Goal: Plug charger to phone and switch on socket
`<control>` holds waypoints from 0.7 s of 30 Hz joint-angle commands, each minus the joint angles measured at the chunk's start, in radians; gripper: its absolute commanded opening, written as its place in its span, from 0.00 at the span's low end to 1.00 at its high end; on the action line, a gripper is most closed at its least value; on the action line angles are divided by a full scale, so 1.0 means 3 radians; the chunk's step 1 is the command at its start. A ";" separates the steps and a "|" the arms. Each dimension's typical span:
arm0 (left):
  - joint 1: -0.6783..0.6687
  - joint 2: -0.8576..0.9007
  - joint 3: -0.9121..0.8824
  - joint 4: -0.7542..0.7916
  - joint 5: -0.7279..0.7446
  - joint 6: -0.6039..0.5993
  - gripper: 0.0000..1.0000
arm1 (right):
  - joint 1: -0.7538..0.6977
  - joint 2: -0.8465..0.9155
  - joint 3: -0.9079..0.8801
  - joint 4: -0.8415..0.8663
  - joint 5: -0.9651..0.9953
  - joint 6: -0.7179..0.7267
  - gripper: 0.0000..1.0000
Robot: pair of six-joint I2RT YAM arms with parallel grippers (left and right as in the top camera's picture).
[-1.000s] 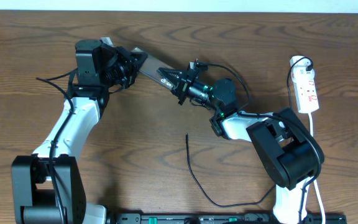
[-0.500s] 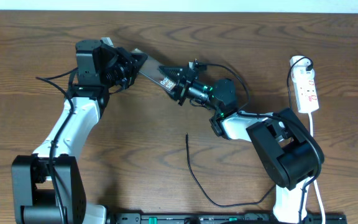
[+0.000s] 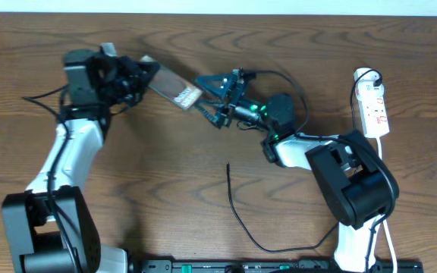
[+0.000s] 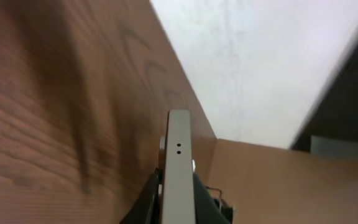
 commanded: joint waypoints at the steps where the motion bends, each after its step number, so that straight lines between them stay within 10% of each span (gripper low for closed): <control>1: 0.0305 0.0010 0.0055 0.0132 0.1253 0.0637 0.07 | -0.0161 -0.0022 0.0045 -0.0159 -0.0367 -0.0908 0.99; 7: 0.0563 0.0010 0.0055 0.0120 0.2480 0.1439 0.07 | -0.0264 -0.0022 0.0045 -0.0319 -0.0649 -0.1500 0.99; 14: 0.0587 0.0014 0.0053 0.0066 0.2478 0.1695 0.07 | -0.0262 -0.0028 0.0069 -0.0735 -0.0674 -0.1896 0.99; 21: 0.0587 0.0019 0.0052 0.0066 0.2388 0.1756 0.07 | -0.0228 -0.0134 0.0641 -0.2538 -0.0810 -0.2823 0.99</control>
